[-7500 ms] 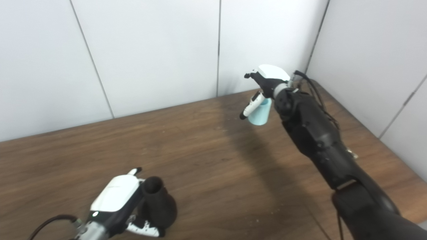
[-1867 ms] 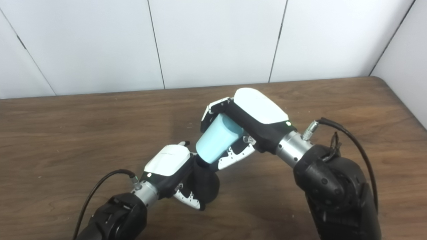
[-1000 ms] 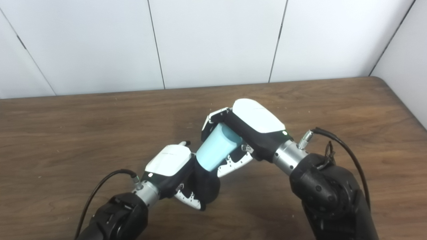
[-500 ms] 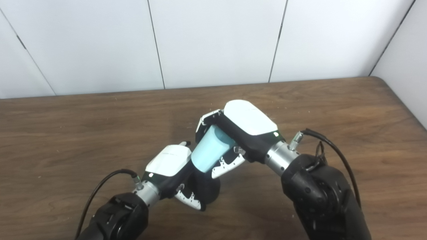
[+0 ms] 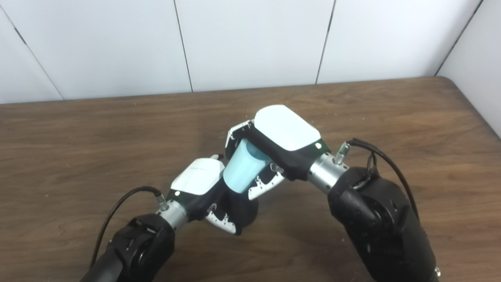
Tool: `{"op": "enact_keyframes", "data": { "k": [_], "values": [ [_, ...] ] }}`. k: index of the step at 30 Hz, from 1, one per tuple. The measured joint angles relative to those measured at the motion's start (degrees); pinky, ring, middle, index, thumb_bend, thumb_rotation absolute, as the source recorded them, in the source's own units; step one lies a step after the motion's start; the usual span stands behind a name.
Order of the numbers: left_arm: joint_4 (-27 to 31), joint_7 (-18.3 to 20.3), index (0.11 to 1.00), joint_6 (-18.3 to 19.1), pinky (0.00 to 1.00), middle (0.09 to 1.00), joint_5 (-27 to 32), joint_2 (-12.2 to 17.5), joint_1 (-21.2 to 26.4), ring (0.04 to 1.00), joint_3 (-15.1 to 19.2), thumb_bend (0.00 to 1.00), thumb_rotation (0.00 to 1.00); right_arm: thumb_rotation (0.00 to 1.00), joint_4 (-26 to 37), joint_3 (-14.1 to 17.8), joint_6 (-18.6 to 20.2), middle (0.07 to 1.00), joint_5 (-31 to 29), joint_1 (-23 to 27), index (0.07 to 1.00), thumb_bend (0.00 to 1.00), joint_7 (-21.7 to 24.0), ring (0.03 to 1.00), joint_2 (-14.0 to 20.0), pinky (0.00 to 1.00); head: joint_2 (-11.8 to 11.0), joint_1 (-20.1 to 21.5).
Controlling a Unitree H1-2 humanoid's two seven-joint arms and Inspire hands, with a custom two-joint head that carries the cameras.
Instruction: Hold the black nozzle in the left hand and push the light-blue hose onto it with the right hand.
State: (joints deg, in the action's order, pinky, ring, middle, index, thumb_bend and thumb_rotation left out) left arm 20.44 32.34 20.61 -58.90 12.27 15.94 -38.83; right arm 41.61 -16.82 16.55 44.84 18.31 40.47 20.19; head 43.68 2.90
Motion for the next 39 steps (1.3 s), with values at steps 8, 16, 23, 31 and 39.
{"op": "enact_keyframes", "data": {
  "k": [8,16,23,31,39],
  "values": [
    [0.1,0.1,0.479,0.0,1.0,0.495,0.0,0.0,-0.1,0.721,-0.1,0.52,0.0,0.0,-0.2,-3.3,-0.9,0.518,-0.1,5.3,0.505,0.5,6.5,0.426,3.4,0.3,0.1,0.2],
    [0.3,0.1,0.487,0.0,1.0,0.485,-0.1,-0.2,-0.2,0.694,-0.2,0.52,0.0,0.0,-0.4,-6.4,0.0,0.494,0.9,11.6,0.542,0.5,15.0,0.368,3.9,0.22,0.1,-0.2],
    [0.3,0.1,0.492,0.0,1.0,0.479,-0.1,-0.3,-0.3,0.692,-0.2,0.52,0.0,0.0,-1.6,-8.7,-0.1,0.419,1.4,15.0,0.506,0.53,18.1,0.218,3.7,0.15,0.4,-0.1],
    [0.3,0.5,0.488,0.1,1.0,0.484,-0.2,-0.3,-0.2,0.708,-0.2,0.52,0.0,0.0,-1.9,-7.8,-0.8,0.492,1.4,13.6,0.506,0.52,16.8,0.359,3.3,0.27,0.6,-0.4],
    [0.6,1.8,0.478,0.3,1.0,0.495,-1.3,-0.6,-0.2,0.707,-0.2,0.52,0.0,0.0,-1.9,-6.8,-1.0,0.495,1.5,11.1,0.522,0.52,14.7,0.414,3.0,0.4,0.7,-0.2]
  ]
}}
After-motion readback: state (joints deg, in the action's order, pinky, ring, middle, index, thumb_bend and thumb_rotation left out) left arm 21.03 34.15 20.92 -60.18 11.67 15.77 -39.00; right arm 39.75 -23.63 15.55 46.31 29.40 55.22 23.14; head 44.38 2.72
